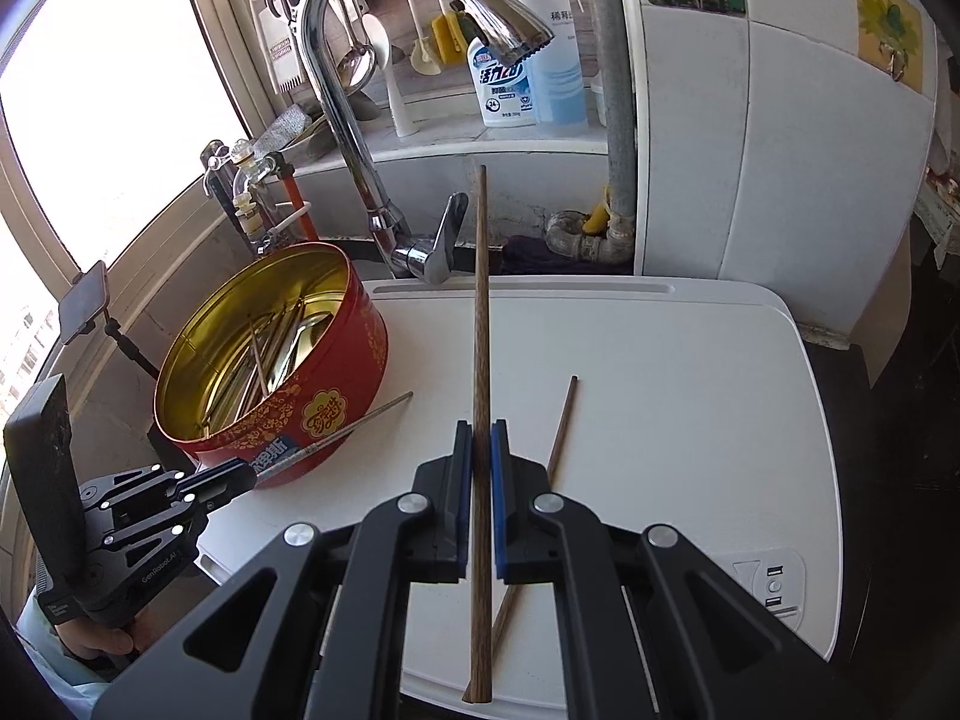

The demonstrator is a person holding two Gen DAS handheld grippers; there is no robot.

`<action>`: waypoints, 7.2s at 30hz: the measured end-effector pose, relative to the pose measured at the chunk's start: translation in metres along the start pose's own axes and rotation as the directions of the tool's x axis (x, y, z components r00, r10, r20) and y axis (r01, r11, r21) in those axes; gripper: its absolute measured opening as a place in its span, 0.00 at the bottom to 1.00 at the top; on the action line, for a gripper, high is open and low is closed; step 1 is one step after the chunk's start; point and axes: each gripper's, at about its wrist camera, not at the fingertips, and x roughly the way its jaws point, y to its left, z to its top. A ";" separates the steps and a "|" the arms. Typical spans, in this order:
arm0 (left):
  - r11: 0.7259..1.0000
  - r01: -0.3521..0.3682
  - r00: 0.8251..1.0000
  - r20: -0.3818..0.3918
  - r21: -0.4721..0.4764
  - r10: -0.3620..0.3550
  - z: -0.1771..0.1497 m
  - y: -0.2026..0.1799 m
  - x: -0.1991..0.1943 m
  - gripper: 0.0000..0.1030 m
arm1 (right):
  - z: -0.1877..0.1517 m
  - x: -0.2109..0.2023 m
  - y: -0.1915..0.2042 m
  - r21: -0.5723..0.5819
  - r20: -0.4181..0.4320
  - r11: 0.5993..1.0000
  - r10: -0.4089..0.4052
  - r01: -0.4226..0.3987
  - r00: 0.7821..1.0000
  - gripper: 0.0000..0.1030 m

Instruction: Organize utensils

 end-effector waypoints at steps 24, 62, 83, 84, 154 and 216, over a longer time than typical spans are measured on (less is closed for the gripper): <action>0.991 -0.123 0.991 0.038 -0.052 0.125 0.032 0.038 -0.048 0.00 | 0.036 0.021 0.067 -0.059 -0.055 0.980 0.188 -0.191 0.981 0.06; 0.993 -0.058 0.992 -0.117 -0.105 0.046 0.064 0.210 -0.006 0.74 | 0.096 0.162 0.231 0.070 -0.242 0.997 0.003 0.015 0.970 0.86; 0.993 -0.029 1.000 -0.013 -0.117 0.027 0.059 0.180 -0.036 0.74 | 0.089 0.130 0.190 0.117 -0.178 0.992 0.062 -0.041 0.982 0.86; 0.991 -0.032 0.999 -0.007 -0.128 0.032 0.057 0.176 -0.039 0.74 | 0.090 0.126 0.183 0.113 -0.168 0.992 0.068 -0.049 0.983 0.86; 0.974 0.009 0.976 -0.215 0.227 0.041 -0.020 -0.030 0.078 0.68 | 0.016 0.146 0.008 0.080 -0.259 0.997 0.019 0.001 0.966 0.53; 0.984 -0.062 0.997 0.036 -0.167 0.069 0.056 0.007 -0.034 0.05 | 0.029 0.026 0.015 -0.059 -0.101 0.995 0.072 -0.078 0.992 0.06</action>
